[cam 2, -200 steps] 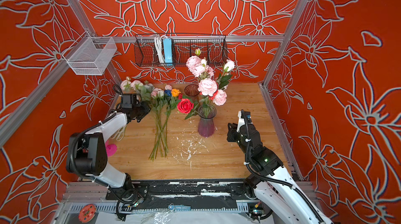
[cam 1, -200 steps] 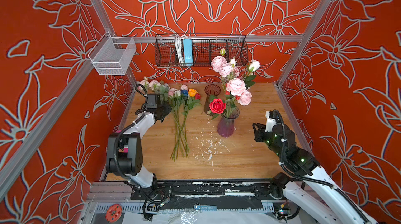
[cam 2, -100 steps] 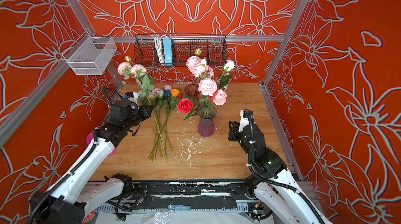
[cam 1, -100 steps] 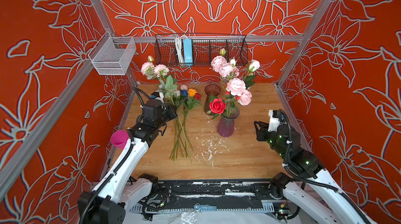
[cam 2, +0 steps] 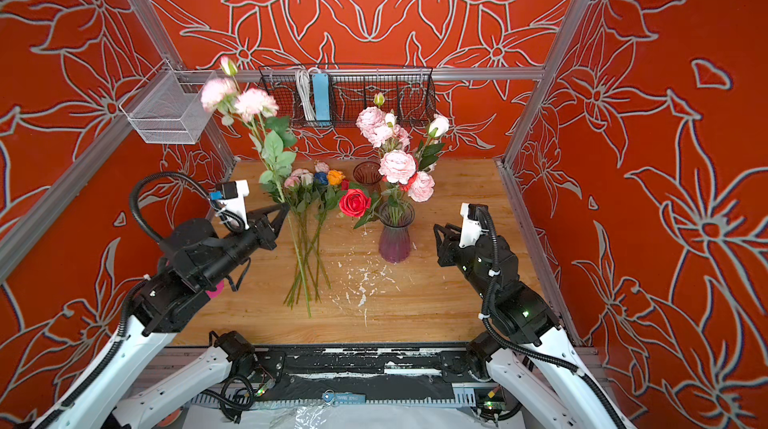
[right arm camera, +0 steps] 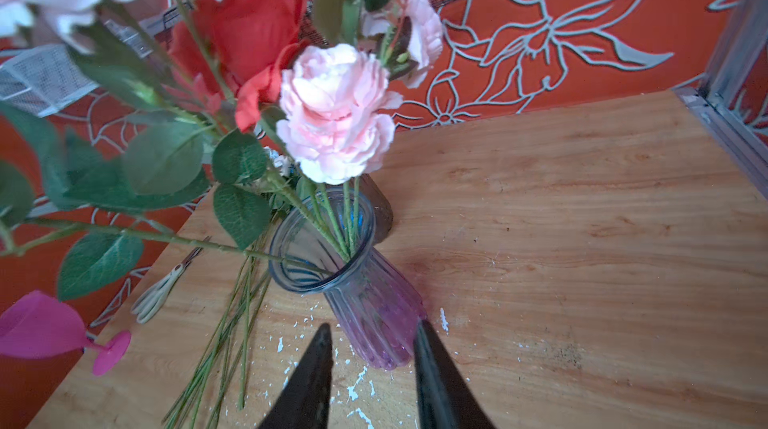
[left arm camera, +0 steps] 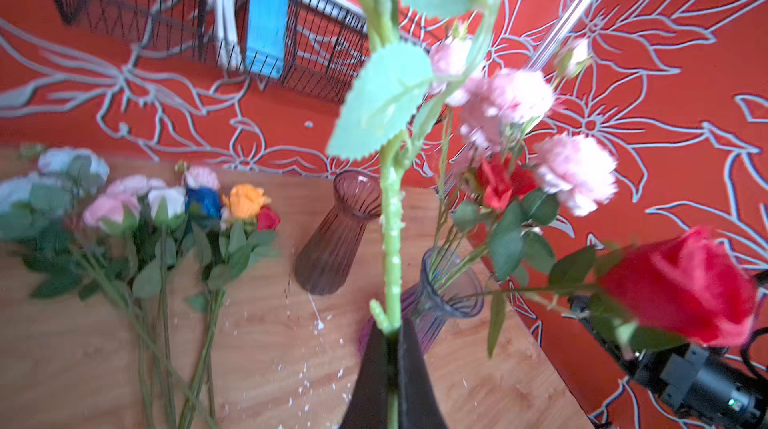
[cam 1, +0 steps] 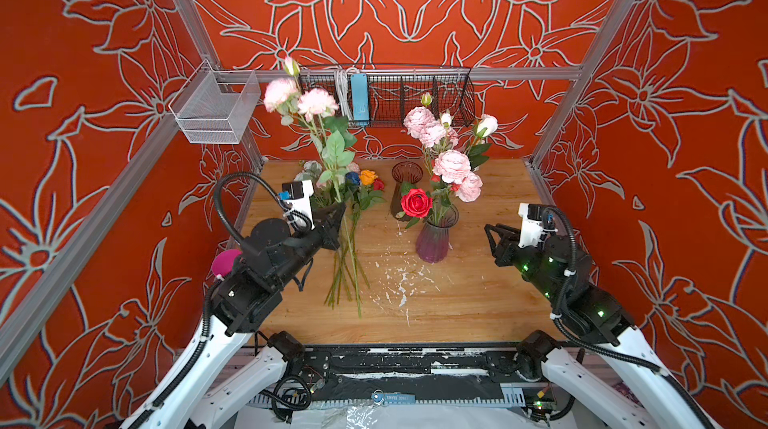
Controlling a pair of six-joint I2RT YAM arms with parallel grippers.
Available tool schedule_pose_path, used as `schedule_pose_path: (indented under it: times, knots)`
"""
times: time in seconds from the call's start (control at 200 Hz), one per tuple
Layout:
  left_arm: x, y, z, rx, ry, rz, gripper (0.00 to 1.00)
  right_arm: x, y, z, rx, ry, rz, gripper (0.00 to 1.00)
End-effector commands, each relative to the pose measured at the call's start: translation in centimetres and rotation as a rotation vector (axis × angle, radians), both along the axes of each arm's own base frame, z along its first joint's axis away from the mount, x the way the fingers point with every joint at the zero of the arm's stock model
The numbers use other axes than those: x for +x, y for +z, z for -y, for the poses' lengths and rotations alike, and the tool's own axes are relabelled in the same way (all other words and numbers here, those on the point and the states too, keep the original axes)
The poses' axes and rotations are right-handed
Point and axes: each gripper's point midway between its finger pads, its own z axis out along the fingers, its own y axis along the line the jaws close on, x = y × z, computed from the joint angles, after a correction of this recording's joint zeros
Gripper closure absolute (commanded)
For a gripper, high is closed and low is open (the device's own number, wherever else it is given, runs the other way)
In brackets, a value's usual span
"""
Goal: Arrange the flowers into the vase
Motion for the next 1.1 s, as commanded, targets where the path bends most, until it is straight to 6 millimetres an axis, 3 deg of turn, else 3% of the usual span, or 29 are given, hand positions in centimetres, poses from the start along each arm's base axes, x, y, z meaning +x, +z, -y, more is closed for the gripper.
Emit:
schedule_pose_path:
  times: [0.0,0.175,0.19,0.3,0.49,0.6,0.826,0.986,1.096]
  knots:
    - [-1.0,6.0,2.3,0.032,-0.138,0.14,1.0,-1.3,4.6,-1.2,0.065,0.103,0.105,0.58]
    - [-3.3,11.9,5.4,-0.008,-0.316,0.245,1.0,-2.9,7.6,-2.4,0.083,0.211,0.159,0.5]
    - [-2.7,11.6,6.2,-0.001,-0.332,0.225,1.0,-3.1,7.8,-2.4,0.082,0.213,0.162,0.5]
    - [-4.2,12.1,9.7,0.01,-0.473,0.203,1.0,-3.3,8.3,-1.9,0.072,0.198,0.171,0.49]
    - [-9.4,12.1,15.9,0.038,-0.687,0.255,1.0,-3.8,8.0,-1.7,0.105,0.198,0.173,0.48]
    - [-10.8,12.3,18.6,0.061,-0.741,0.283,1.0,-4.1,8.4,-1.5,0.113,0.197,0.186,0.49]
    - [-9.3,11.7,23.9,0.097,-0.697,0.279,1.0,-5.4,9.5,0.0,0.122,0.16,0.213,0.49]
    - [-6.1,9.4,27.3,0.126,-0.569,0.222,1.0,-7.1,10.9,1.9,0.136,0.108,0.264,0.51]
    - [-5.0,7.4,29.1,0.159,-0.524,0.2,1.0,-8.5,13.1,3.8,0.23,0.052,0.333,0.55]
